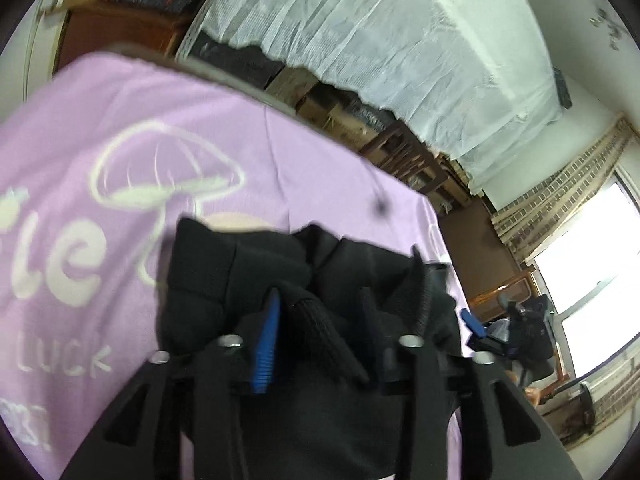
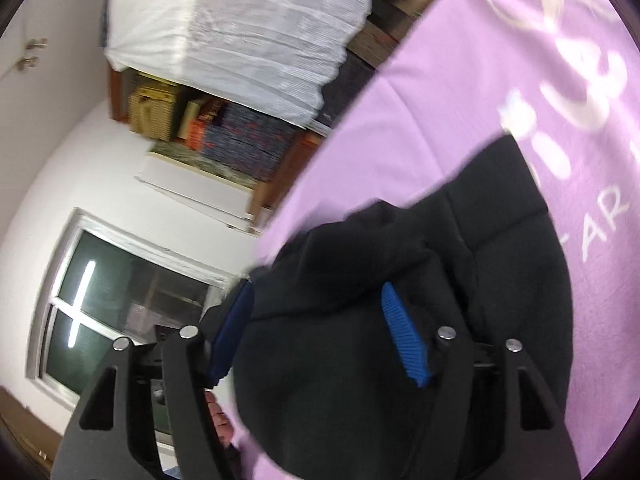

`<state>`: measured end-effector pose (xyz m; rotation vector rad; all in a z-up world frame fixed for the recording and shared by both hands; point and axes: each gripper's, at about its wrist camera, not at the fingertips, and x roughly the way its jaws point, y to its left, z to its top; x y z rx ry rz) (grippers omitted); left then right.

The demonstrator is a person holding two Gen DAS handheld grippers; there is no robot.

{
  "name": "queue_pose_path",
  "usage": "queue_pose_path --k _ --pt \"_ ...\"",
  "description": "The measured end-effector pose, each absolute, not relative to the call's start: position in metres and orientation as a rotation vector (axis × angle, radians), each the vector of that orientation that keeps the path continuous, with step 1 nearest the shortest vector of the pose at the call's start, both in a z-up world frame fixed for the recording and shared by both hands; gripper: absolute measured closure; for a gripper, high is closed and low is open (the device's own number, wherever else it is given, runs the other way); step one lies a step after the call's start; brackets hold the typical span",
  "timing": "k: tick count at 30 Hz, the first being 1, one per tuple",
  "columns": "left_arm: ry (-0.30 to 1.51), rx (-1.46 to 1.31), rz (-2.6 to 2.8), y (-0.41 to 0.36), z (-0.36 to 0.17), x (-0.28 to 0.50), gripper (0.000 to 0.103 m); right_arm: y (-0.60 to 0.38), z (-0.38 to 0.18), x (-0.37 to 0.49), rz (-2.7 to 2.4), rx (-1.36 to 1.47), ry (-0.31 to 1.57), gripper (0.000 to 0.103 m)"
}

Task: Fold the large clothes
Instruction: 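Lift the hem with both tools and fold it toward the hood, then lay the folded hem down and open both tools over the bundle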

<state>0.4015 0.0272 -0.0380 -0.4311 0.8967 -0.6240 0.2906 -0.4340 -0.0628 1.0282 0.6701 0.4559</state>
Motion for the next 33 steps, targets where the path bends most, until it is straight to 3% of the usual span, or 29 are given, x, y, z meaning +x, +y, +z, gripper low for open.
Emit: queue_pose_path --k 1,3,10,16,24,26,27,28,30,31,33 --pt "0.86 -0.407 -0.596 0.03 -0.031 0.397 0.038 -0.44 -0.056 0.286 0.445 1.019 0.641 0.033" --pt "0.821 -0.392 -0.575 0.032 -0.024 0.395 0.035 -0.449 -0.049 0.28 0.402 0.975 0.607 0.03" --pt "0.883 -0.361 -0.557 0.021 -0.05 0.407 0.037 -0.458 -0.067 0.286 0.302 0.915 0.659 0.03" --pt "0.808 -0.311 -0.597 0.004 -0.046 0.421 0.035 -0.44 -0.06 0.304 0.28 0.766 0.676 0.03" --pt "0.907 -0.319 -0.589 -0.024 -0.074 0.453 0.035 -0.419 -0.077 0.355 0.275 0.693 0.756 0.029" --pt "0.917 -0.307 -0.574 -0.026 -0.08 0.455 0.042 -0.415 -0.087 0.359 0.26 0.675 0.784 0.028" --pt "0.914 -0.308 -0.574 -0.025 -0.08 0.455 0.052 -0.412 -0.09 0.359 0.264 0.66 0.79 0.035" --pt "0.906 -0.314 -0.579 -0.024 -0.079 0.454 0.068 -0.408 -0.089 0.358 0.284 0.64 0.786 0.045" --pt "0.9 -0.319 -0.587 -0.021 -0.079 0.453 0.083 -0.401 -0.081 0.355 0.294 0.596 0.762 0.085" --pt "0.89 -0.32 -0.582 -0.019 -0.078 0.451 0.087 -0.399 -0.079 0.354 0.298 0.581 0.754 0.092" --pt "0.857 -0.323 -0.575 -0.013 -0.069 0.446 0.089 -0.396 -0.067 0.347 0.276 0.545 0.715 0.093"
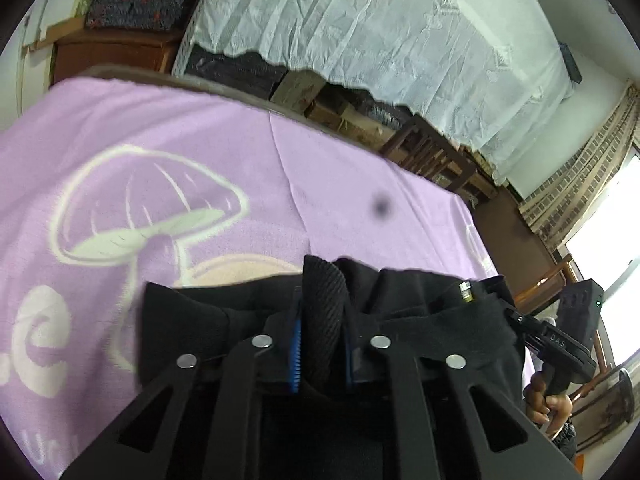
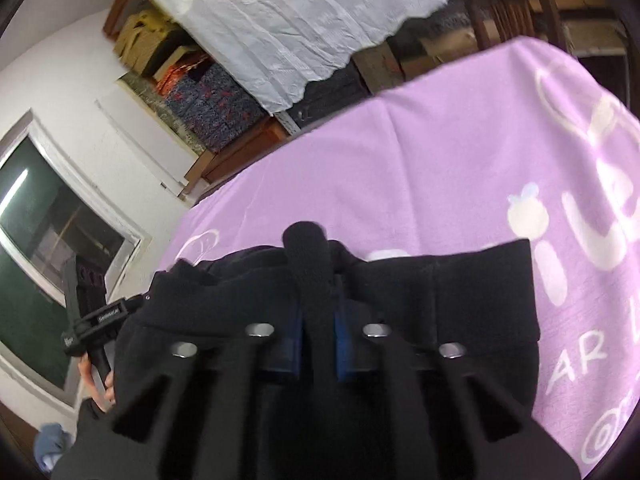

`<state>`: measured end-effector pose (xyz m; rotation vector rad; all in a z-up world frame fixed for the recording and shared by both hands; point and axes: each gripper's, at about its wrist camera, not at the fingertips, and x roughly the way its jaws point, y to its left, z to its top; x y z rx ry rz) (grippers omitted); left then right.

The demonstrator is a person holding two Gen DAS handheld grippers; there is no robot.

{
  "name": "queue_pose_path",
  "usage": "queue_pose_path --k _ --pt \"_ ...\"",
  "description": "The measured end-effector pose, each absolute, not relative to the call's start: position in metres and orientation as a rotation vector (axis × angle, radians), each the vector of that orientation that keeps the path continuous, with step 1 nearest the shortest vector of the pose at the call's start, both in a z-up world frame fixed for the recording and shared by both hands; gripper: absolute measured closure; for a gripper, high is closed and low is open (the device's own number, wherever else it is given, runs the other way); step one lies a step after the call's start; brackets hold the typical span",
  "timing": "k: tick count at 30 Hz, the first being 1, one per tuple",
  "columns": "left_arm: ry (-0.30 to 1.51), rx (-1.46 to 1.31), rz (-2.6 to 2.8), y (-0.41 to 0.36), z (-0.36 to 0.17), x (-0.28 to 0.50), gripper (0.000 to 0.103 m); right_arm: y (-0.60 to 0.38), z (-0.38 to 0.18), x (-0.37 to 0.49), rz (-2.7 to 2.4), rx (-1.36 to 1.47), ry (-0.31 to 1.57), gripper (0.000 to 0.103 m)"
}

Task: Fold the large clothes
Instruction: 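Lay the folded hem down and open both tools over the bundle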

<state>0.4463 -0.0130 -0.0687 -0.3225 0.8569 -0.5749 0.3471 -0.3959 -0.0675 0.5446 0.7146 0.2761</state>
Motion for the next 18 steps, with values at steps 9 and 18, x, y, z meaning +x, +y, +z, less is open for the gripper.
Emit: queue_pose_path --k 9,18 --pt "0.7 -0.212 -0.467 -0.021 -0.035 0.433 0.091 -0.4 -0.037 0.337 0.164 0.513 0.569 0.093" --pt "0.866 -0.253 -0.358 -0.008 -0.075 0.461 0.055 -0.422 -0.095 0.365 0.111 0.67 0.76 0.065"
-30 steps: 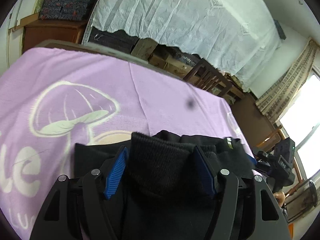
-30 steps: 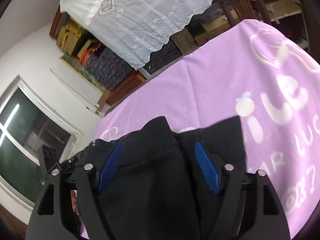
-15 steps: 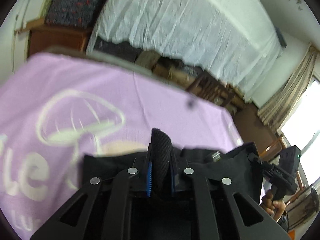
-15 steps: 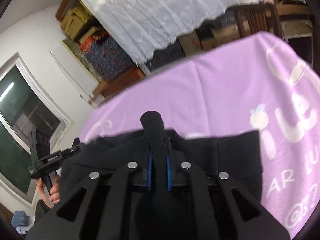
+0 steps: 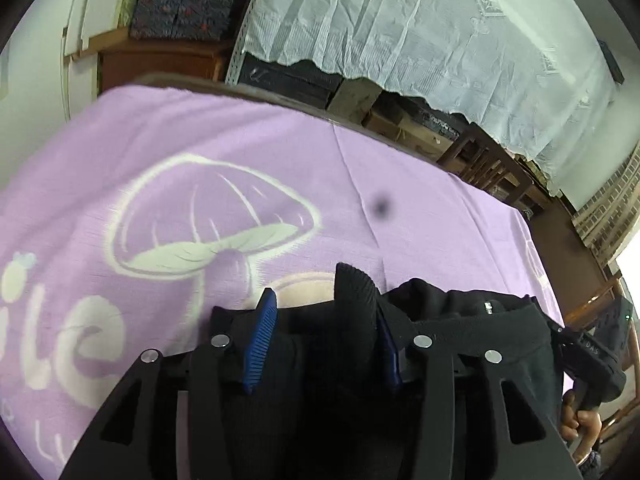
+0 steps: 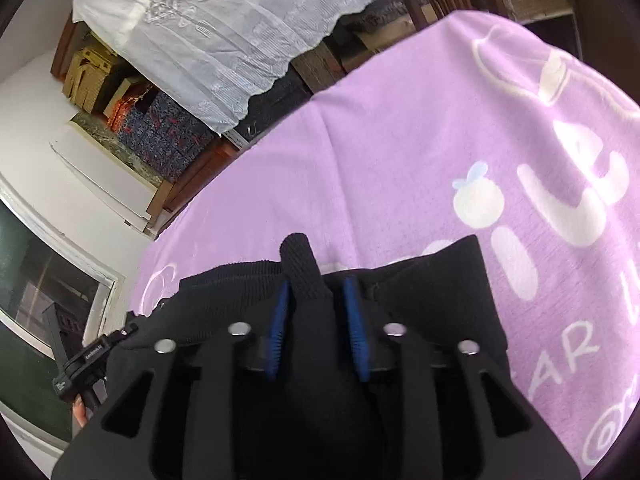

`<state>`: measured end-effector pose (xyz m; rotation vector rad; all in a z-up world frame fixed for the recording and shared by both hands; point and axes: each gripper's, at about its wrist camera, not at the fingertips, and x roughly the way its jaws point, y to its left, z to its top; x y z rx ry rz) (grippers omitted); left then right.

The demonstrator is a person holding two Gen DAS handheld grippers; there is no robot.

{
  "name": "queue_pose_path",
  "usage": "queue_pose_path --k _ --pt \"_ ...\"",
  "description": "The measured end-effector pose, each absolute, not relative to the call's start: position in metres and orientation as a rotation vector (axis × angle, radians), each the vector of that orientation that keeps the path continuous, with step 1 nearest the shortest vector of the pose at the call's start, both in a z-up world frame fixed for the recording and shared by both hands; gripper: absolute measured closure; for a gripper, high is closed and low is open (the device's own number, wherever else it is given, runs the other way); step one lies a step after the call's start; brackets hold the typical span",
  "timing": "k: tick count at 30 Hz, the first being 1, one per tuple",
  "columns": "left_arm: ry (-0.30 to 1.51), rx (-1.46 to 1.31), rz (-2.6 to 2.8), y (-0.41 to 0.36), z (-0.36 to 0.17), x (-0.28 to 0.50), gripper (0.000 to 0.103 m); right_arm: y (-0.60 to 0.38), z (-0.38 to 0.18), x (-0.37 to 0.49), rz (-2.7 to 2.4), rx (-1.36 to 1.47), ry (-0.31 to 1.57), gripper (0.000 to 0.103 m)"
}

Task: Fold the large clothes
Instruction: 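Lay the folded hem down and open both tools over the bundle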

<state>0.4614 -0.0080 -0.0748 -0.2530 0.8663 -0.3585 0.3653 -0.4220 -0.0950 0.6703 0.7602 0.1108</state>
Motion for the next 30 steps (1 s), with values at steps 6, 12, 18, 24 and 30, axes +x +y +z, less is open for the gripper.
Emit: queue_pose_path --k 6,12,18,24,30 --pt "0.692 -0.2 -0.394 -0.021 -0.022 0.423 0.049 -0.425 -0.062 0.336 0.065 0.614 0.591 0.055" --pt "0.649 -0.039 -0.499 -0.077 -0.016 0.383 0.036 -0.378 -0.028 0.324 0.231 0.574 0.565 0.055" --pt "0.74 0.15 -0.461 -0.111 -0.069 0.389 0.029 -0.312 -0.037 0.332 0.266 0.363 0.685 0.054" --pt "0.783 0.231 -0.414 -0.121 -0.087 0.4 0.027 -0.301 -0.072 0.352 0.24 0.295 0.82 0.053" --pt "0.798 0.209 -0.414 -0.116 -0.088 0.406 0.026 -0.296 -0.073 0.35 0.222 0.263 0.798 0.052"
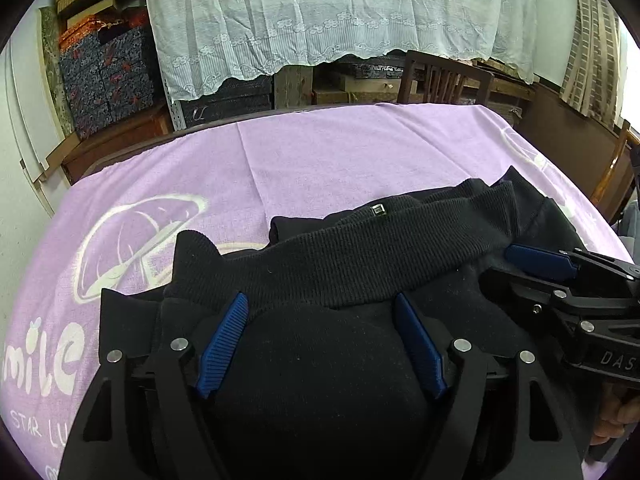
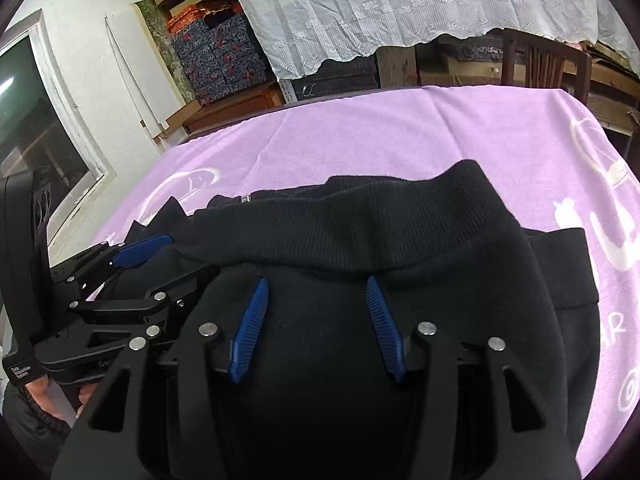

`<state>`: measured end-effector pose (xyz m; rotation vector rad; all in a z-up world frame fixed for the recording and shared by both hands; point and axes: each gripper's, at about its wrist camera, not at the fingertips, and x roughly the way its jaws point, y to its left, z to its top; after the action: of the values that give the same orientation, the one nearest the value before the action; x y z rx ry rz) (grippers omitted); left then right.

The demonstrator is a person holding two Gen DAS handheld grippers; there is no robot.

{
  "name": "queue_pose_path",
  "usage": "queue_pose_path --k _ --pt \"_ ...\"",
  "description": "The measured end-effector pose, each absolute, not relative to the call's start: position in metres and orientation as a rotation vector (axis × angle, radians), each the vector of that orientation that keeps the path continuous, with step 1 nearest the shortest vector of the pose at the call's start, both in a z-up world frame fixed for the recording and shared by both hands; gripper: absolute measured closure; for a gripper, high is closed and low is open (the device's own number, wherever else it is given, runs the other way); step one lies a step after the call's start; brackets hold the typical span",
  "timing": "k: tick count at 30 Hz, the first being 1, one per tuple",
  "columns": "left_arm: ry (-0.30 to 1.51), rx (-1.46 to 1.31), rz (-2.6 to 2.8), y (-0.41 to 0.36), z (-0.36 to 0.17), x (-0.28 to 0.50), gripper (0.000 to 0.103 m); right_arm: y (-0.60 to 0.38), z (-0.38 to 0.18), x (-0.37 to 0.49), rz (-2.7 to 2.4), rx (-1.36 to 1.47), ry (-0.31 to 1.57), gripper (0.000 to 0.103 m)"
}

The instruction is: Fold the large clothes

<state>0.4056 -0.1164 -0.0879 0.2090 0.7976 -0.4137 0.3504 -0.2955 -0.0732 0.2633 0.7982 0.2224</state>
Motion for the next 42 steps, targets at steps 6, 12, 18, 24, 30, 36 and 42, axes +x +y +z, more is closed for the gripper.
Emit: queue_pose_path --k 6,12,18,24,30,36,42 --pt "0.814 0.265 -0.356 -0.123 -0.084 0.397 0.026 -0.284 -0.077 0.352 0.14 0.154 0.825 0.051" --pt "0.708 0.19 -0.401 -0.099 -0.019 0.326 0.029 -0.277 -0.029 0.303 0.174 0.202 0.822 0.046" --pt "0.667 0.255 -0.336 -0.09 -0.025 0.289 0.021 -0.277 -0.031 0.245 0.144 0.206 0.773 0.041" --pt "0.785 0.242 -0.328 -0.097 -0.087 0.305 0.012 -0.275 -0.073 0.238 0.121 0.188 0.832 0.027" --pt "0.863 0.131 -0.373 -0.084 -0.092 0.321 0.007 -0.284 -0.082 0.241 0.137 0.255 0.856 0.022" --pt "0.853 0.111 -0.368 -0.082 -0.092 0.319 0.007 -0.288 -0.083 0.237 0.149 0.287 0.847 0.022" --pt "0.814 0.117 -0.351 -0.079 -0.086 0.307 0.007 -0.29 -0.078 0.232 0.138 0.294 0.833 0.021"
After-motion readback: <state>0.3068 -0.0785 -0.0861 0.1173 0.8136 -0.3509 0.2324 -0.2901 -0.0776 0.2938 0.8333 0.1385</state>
